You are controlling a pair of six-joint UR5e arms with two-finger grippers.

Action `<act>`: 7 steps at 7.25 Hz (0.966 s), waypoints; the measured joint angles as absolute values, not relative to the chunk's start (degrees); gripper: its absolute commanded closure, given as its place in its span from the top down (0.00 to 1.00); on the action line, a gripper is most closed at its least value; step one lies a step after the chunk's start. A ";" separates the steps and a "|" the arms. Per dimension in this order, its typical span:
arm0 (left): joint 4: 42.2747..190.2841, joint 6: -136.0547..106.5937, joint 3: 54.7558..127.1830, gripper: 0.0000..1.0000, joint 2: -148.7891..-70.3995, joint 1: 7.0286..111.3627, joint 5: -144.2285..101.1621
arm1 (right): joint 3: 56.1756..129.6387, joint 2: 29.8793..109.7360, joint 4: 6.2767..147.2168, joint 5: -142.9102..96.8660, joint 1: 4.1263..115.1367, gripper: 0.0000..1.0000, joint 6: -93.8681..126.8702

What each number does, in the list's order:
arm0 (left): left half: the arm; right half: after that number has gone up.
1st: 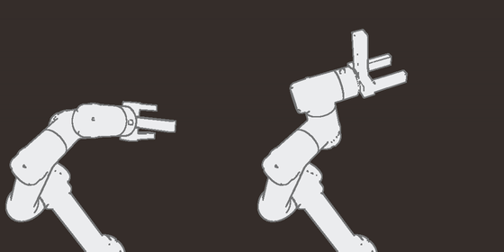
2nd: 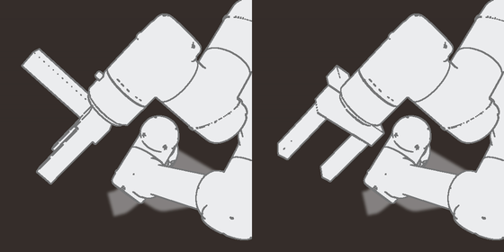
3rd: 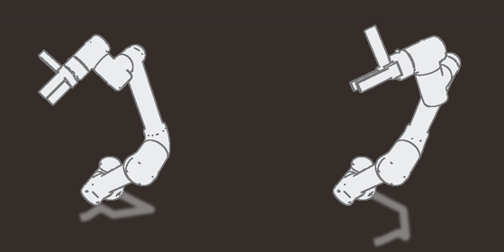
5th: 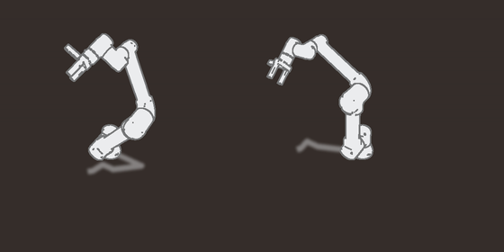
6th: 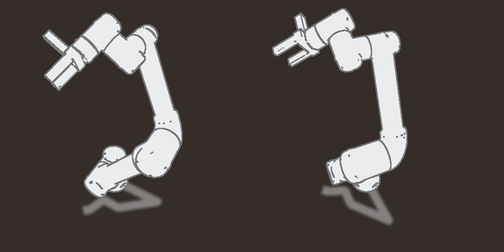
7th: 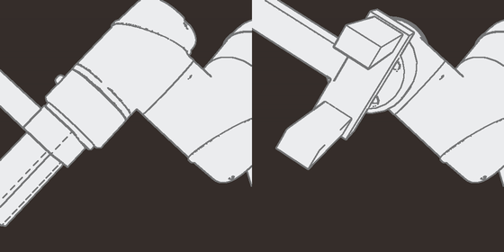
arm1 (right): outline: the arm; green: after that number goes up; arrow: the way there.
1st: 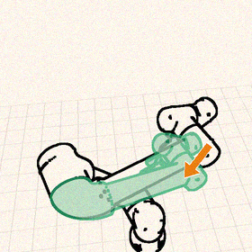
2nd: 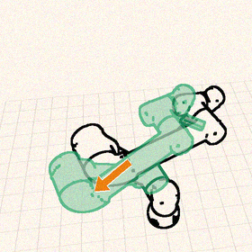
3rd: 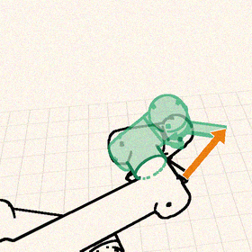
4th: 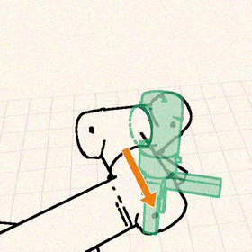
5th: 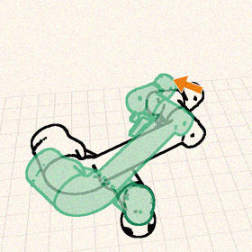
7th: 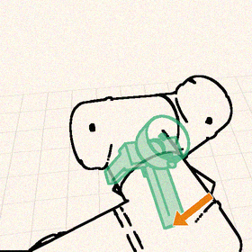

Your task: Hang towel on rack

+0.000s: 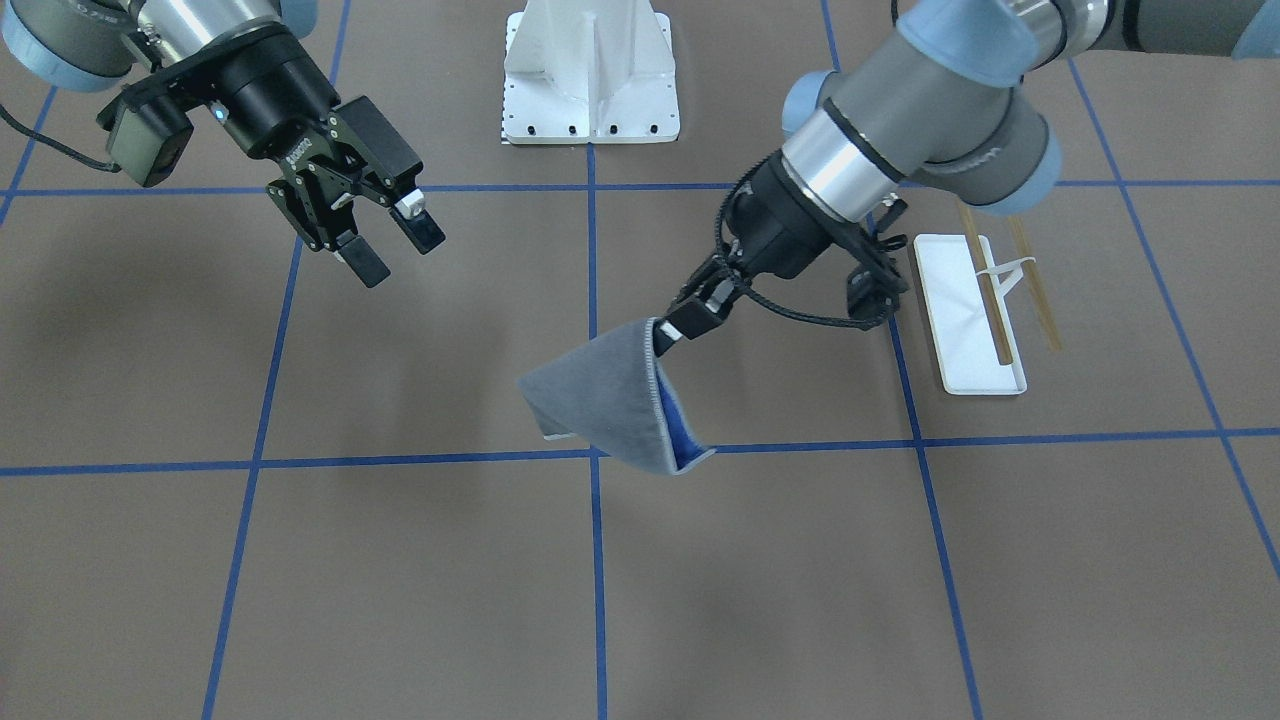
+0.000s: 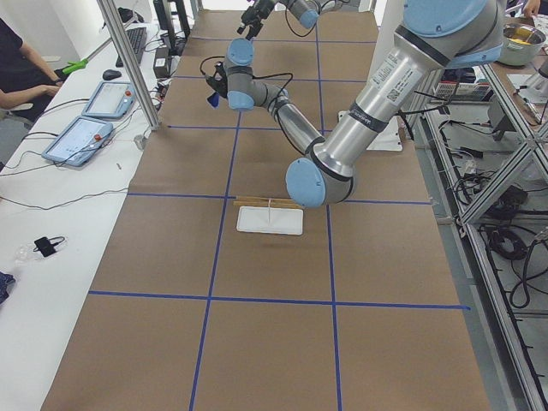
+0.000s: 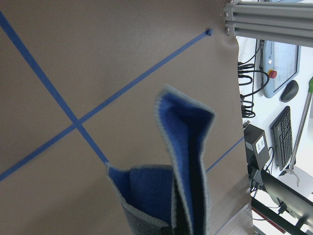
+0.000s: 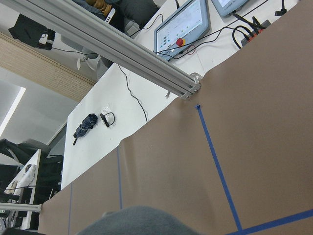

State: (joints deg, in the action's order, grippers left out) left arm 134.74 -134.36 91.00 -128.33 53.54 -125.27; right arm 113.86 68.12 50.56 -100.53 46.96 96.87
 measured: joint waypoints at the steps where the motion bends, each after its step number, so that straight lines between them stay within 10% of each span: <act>1: 133.63 -131.07 91.16 0.00 -127.61 56.58 -128.91 | 113.74 69.05 50.77 -102.70 48.62 1.00 95.08; 7: 128.95 -102.59 97.69 0.00 -117.68 65.01 -137.73 | 112.49 71.70 58.19 -112.40 56.23 1.00 80.53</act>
State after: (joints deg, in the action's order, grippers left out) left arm 128.95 -102.59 97.69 -117.68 65.01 -137.72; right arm 112.49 71.70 58.19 -112.40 56.23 80.53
